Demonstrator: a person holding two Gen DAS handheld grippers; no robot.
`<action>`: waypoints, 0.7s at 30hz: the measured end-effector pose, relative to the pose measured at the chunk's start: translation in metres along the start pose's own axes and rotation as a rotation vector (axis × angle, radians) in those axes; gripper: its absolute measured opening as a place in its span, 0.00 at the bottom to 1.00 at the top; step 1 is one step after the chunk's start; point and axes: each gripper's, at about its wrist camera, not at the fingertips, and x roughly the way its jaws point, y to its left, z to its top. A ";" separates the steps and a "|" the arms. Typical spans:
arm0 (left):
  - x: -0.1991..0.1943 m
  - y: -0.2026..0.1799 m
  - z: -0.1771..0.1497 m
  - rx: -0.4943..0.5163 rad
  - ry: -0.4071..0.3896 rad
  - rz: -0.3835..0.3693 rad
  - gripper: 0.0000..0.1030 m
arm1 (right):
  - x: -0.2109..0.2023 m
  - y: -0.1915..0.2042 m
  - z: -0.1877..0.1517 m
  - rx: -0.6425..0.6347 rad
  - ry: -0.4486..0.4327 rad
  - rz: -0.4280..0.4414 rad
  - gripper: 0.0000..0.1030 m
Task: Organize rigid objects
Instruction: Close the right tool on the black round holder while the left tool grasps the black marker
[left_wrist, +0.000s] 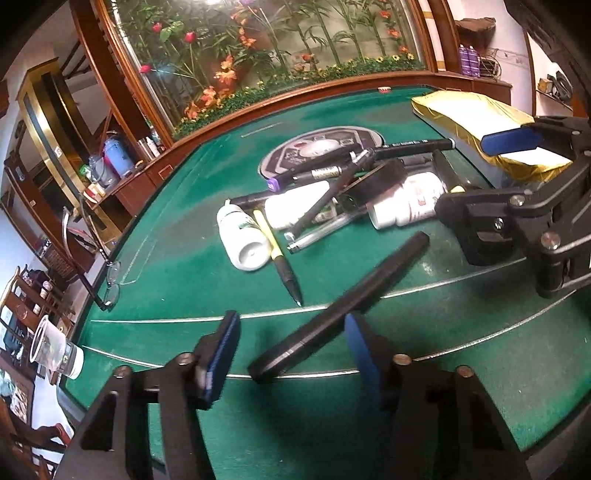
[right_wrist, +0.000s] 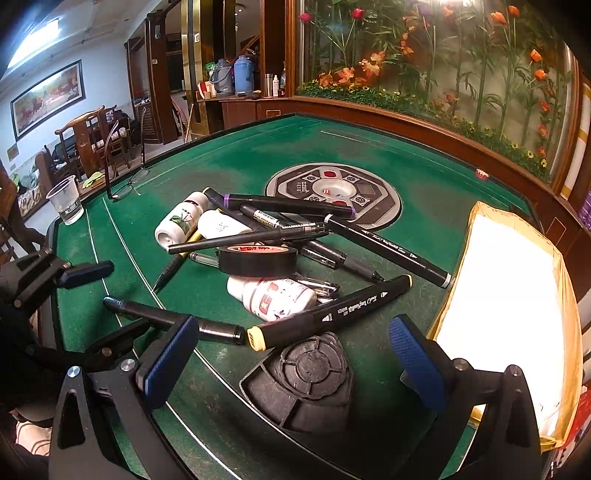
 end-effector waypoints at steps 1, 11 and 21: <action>0.001 -0.001 -0.001 0.005 0.008 -0.010 0.46 | 0.000 0.000 0.000 0.000 0.001 0.001 1.00; -0.010 -0.012 -0.003 0.064 0.016 -0.132 0.26 | -0.001 0.002 0.000 0.012 0.012 0.027 1.00; 0.004 -0.025 0.016 0.084 0.019 -0.096 0.32 | -0.003 -0.010 0.001 0.076 0.004 0.021 0.99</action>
